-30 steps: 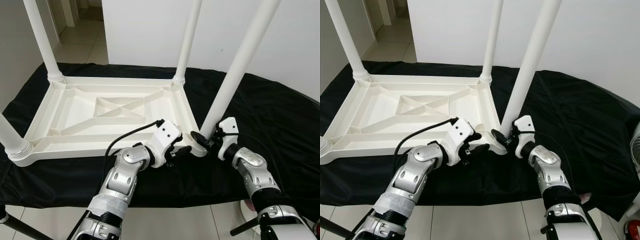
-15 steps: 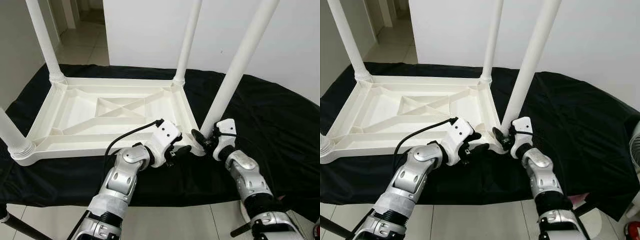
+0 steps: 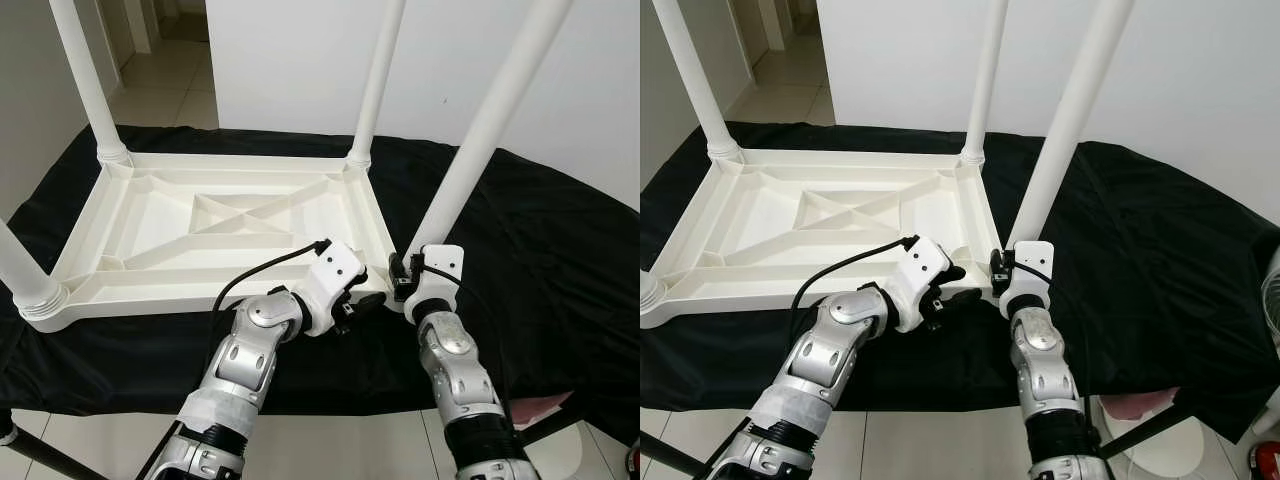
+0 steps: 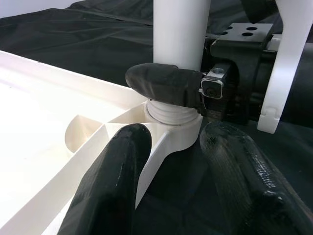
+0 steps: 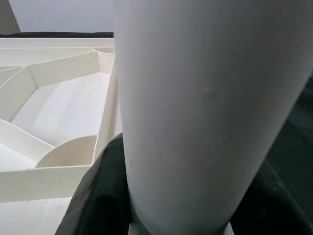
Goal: Building children table
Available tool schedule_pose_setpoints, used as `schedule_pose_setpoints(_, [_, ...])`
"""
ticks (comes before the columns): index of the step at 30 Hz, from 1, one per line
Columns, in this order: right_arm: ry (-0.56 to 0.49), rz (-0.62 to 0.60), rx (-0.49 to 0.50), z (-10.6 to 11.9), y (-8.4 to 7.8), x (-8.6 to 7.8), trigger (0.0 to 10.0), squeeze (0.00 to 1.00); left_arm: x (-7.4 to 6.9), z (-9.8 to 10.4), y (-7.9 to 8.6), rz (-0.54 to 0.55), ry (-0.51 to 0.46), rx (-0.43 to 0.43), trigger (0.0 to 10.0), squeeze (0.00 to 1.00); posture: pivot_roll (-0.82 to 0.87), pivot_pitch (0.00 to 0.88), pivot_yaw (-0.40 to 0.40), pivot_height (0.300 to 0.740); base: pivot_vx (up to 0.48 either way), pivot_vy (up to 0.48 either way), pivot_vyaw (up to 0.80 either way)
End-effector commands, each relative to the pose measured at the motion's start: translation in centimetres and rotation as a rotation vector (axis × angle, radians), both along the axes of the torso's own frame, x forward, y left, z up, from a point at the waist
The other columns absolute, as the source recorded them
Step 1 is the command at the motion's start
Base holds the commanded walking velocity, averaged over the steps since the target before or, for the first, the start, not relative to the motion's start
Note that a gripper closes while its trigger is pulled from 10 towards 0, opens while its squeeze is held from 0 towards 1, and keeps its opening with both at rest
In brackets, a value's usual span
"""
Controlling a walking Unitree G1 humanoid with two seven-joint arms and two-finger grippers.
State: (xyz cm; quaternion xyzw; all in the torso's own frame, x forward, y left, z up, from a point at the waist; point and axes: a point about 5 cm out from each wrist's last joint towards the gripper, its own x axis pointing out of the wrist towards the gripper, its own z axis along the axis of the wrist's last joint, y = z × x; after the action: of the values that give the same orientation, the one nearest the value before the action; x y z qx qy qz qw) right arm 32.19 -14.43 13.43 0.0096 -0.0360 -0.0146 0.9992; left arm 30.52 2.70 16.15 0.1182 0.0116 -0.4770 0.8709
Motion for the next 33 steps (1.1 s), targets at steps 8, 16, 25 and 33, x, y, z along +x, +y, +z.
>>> schedule_pose_setpoints(8, [0.012,-0.071,-0.041,-0.1,-1.8,-0.5,10.0,0.0,0.5,-0.1,0.1,0.129,-0.019,-0.016,10.0,0.0,0.04,0.023,-0.057,0.74,0.0,0.0,0.0])
schedule_pose_setpoints(16, [-0.046,0.112,-0.12,0.7,-2.4,-1.5,10.0,1.0,0.5,0.0,0.1,0.131,-0.026,-0.021,10.0,0.0,0.04,0.02,-0.064,0.74,0.0,0.0,0.0])
schedule_pose_setpoints(25, [0.008,0.342,-0.206,0.1,-4.1,-1.7,10.0,0.0,0.5,-0.1,0.1,0.126,-0.032,-0.015,10.0,0.0,0.04,0.02,-0.061,0.74,0.0,0.0,0.0])
schedule_pose_setpoints(33, [0.062,0.506,-0.257,-0.1,-3.9,0.8,10.0,0.0,0.6,0.1,0.2,0.117,-0.04,-0.007,10.0,0.0,0.05,0.014,-0.053,0.74,0.0,0.0,0.0])
